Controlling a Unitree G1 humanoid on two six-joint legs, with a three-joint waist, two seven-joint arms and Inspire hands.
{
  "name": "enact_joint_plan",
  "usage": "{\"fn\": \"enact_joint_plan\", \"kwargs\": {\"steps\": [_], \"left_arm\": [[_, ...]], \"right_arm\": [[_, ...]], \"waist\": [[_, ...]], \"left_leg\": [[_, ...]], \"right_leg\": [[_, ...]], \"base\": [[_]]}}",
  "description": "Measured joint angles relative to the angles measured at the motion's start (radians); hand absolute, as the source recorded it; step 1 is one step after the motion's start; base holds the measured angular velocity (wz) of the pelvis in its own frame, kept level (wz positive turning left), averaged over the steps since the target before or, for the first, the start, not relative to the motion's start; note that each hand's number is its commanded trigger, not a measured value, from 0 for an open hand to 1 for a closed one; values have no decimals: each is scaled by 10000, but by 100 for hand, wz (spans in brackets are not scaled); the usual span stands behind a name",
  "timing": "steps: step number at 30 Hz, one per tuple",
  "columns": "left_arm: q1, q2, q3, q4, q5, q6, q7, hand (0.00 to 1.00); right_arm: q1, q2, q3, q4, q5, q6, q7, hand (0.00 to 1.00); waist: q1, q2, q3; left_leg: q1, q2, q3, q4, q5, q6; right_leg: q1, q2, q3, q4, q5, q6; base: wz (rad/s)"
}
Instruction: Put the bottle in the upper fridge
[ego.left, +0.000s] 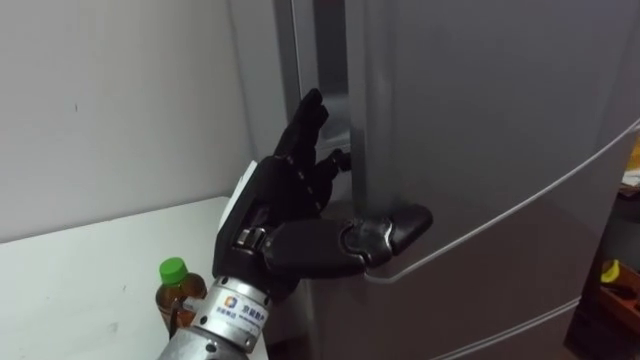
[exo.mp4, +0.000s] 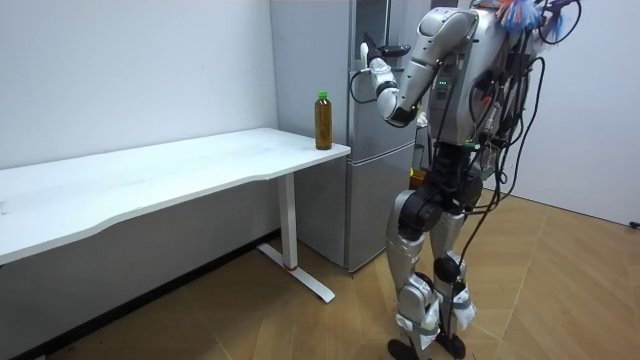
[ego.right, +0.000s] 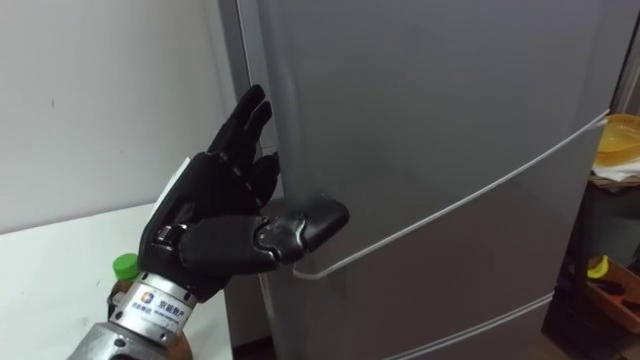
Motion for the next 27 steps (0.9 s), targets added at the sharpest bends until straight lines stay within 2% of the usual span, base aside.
{"fn": "enact_joint_plan", "kwargs": {"steps": [18,27], "left_arm": [[1,-14,1,0,-26,-29,1,0],[14,-22,8,2,-28,-80,1,0]], "right_arm": [[15,-72,13,-20,184,23,5,0],[114,-138,-1,-173,544,95,4,0]], "waist": [[-15,152,22],[-22,208,7]], "left_leg": [[-44,0,40,5,7,15],[-39,19,419,-18,31,57]], "right_leg": [[-52,-6,-16,9,38,25],[-161,-54,81,23,96,79]], "base": [[0],[-5]]}}
